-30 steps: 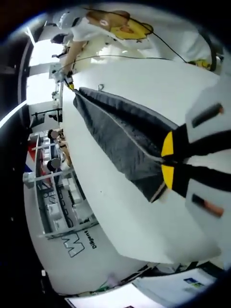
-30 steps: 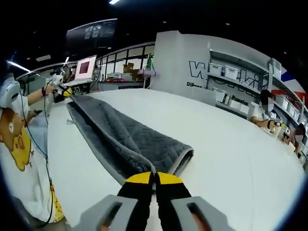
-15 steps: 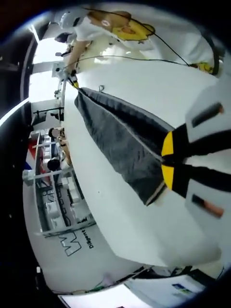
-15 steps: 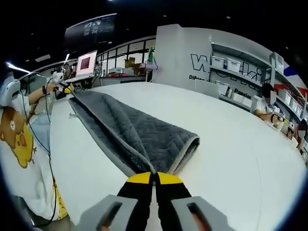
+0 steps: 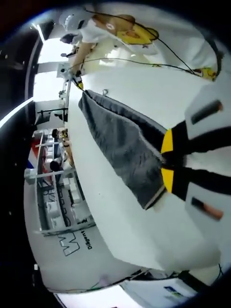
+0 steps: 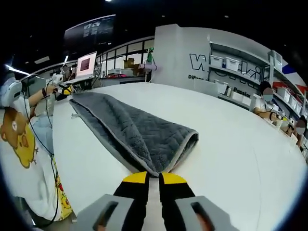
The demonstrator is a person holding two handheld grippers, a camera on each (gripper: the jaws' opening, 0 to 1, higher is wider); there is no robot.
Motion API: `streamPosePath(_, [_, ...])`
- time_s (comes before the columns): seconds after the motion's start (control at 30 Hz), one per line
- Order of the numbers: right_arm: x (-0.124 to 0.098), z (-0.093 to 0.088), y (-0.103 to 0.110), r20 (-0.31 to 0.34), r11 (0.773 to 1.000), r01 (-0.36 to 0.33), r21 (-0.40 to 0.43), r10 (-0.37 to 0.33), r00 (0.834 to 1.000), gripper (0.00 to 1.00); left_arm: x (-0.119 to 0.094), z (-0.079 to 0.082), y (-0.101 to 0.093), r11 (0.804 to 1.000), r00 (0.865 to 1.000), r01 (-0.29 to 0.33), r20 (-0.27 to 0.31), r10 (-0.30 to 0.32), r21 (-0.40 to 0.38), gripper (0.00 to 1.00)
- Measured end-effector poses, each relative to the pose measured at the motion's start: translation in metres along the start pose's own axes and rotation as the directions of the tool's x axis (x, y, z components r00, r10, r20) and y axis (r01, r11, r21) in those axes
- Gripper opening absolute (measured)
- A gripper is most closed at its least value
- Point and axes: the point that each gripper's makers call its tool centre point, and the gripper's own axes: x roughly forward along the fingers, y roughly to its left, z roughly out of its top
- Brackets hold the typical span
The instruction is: Fold the towel on the table until its edges align and the towel forms a compact rectangular stack.
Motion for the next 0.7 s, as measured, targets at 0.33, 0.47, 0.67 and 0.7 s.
streamPosePath(0.33, [-0.023, 0.014, 0.006, 0.067, 0.998, 0.057, 0.021, -0.058, 0.996, 0.19, -0.023, 0.000, -0.004, 0.992, 0.995, -0.038, 0.088, 0.049, -0.123, 0.20])
streamPosePath(0.47, [-0.028, 0.017, 0.016, 0.059, 0.997, 0.078, 0.023, -0.079, 0.995, 0.23, -0.031, -0.003, -0.007, 0.976, 0.988, -0.068, 0.124, 0.095, -0.207, 0.23])
streamPosePath(0.67, [-0.029, 0.014, 0.033, 0.042, 0.996, 0.090, 0.007, -0.090, 0.995, 0.33, -0.038, -0.013, -0.014, 0.949, 0.977, -0.104, 0.149, 0.153, -0.296, 0.35])
streamPosePath(0.7, [-0.029, 0.013, 0.035, 0.039, 0.996, 0.089, 0.007, -0.089, 0.995, 0.34, -0.040, -0.014, -0.014, 0.945, 0.973, -0.113, 0.157, 0.168, -0.308, 0.38])
